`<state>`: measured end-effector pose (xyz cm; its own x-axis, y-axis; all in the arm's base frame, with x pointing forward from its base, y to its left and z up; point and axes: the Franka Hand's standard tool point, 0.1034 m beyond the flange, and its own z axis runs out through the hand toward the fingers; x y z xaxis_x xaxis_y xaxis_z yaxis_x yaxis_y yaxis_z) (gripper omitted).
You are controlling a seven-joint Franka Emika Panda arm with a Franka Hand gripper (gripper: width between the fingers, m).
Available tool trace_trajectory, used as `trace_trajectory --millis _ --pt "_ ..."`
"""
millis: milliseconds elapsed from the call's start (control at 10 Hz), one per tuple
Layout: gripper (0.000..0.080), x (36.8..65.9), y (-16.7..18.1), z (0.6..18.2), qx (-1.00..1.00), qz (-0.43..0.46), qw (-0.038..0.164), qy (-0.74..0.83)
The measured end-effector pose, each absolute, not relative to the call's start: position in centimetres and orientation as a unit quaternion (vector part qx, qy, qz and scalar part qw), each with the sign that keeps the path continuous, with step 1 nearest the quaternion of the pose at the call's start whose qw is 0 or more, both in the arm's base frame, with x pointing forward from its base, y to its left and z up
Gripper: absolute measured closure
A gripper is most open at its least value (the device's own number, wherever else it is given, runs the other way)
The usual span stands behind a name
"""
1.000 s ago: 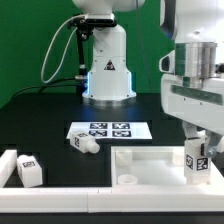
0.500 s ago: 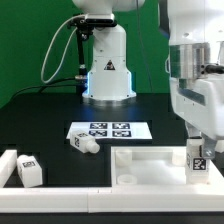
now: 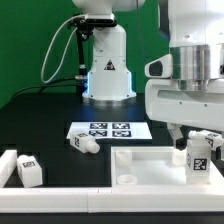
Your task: Assemble one leg
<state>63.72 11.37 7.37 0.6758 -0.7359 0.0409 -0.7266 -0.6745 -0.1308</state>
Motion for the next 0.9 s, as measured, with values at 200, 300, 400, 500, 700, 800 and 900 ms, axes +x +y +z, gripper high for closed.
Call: trace_trajectory --millis 200,300,400,500,700,800,900 --pt "0.015 63.7 11.2 7.4 -0.938 -0.05 0.044 0.34" --pt "0.015 64.0 11.4 7.6 -0.966 -0.059 0.027 0.25" --pt "0.015 64.3 12.0 7.8 -0.988 -0.076 0.013 0.135" --pt "0.015 64.5 12.3 7.7 -0.989 -0.092 0.014 0.117" --pt "0.0179 64.3 12.2 7.5 -0.985 -0.089 0.016 0.145" --pt "0.0325 64.3 12.2 7.5 -0.982 -0.088 0.018 0.169" --pt "0.0493 64.3 12.0 7.5 -0.976 -0.088 0.02 0.199"
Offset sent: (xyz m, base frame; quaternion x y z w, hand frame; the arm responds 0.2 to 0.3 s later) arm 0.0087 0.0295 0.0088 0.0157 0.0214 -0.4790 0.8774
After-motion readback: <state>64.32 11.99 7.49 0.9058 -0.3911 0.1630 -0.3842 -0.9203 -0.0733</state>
